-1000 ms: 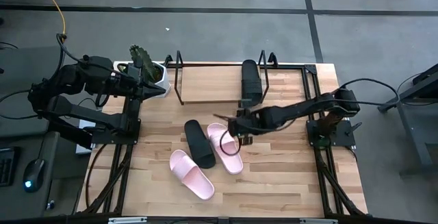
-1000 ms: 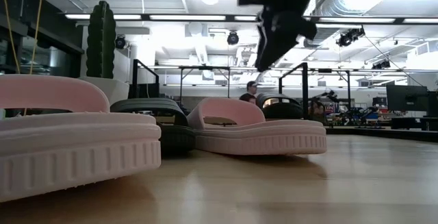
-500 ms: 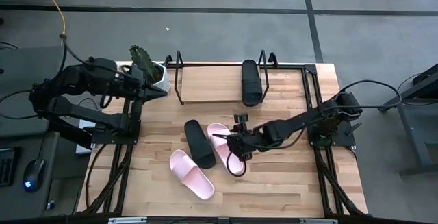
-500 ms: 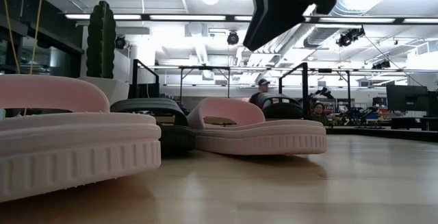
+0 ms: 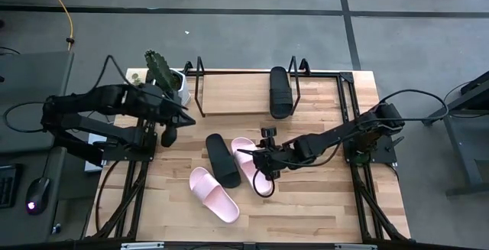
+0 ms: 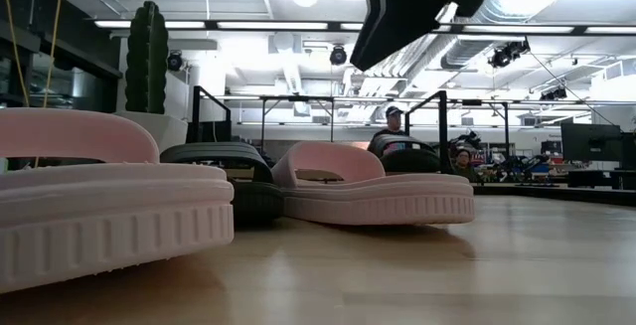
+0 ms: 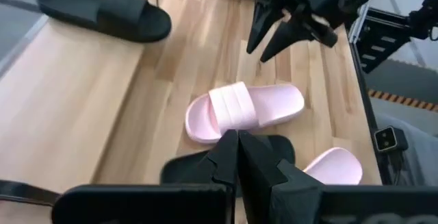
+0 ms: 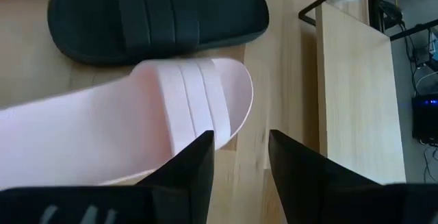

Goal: Pick and place slides into the shelf
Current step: Put the black slides on the shelf

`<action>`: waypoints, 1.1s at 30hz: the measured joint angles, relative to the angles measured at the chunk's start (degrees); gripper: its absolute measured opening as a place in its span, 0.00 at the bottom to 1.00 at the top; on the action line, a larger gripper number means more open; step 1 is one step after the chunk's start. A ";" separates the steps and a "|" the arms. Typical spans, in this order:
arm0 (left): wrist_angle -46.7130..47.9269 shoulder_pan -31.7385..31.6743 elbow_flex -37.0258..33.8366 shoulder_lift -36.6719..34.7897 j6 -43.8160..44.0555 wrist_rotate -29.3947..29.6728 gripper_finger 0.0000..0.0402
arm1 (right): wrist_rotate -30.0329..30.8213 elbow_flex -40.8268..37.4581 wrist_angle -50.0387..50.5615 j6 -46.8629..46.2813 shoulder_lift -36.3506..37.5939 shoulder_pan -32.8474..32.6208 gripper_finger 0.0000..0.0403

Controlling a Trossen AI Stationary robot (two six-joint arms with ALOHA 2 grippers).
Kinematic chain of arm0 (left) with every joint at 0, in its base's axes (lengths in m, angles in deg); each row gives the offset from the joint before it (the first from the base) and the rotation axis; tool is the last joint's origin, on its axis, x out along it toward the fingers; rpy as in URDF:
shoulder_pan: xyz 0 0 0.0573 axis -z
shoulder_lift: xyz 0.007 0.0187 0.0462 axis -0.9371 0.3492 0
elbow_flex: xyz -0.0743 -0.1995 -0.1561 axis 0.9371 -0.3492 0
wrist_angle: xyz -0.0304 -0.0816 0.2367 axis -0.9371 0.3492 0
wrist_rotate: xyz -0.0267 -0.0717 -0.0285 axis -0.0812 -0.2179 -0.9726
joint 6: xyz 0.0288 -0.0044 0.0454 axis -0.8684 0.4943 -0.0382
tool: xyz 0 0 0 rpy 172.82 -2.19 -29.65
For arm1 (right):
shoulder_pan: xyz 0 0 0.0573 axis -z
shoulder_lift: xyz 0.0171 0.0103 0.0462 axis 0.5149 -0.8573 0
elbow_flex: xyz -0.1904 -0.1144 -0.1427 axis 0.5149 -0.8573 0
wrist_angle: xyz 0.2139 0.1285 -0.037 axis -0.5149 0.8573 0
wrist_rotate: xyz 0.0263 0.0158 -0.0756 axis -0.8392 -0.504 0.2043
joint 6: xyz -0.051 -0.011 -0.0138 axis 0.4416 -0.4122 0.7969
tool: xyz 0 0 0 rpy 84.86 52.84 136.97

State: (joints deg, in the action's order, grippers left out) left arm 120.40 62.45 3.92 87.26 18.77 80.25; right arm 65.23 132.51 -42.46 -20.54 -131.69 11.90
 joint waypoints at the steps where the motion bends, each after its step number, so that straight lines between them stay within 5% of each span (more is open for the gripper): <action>1: -0.77 0.00 -1.03 0.00 0.50 -0.62 0.00 | -0.15 0.00 -0.40 0.04 0.01 -0.10 0.33; 18: -10.77 -0.02 -14.66 1.39 3.59 -7.58 0.01 | -0.84 0.00 -3.37 2.06 0.03 -3.81 0.33; 33: -24.46 -0.02 -27.17 3.36 9.70 -10.54 0.34 | -3.05 0.00 -4.14 2.05 0.02 -4.13 0.33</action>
State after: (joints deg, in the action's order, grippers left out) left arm 95.94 62.43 -23.25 90.62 28.47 69.71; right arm 62.18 132.51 -46.60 -18.49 -131.67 7.77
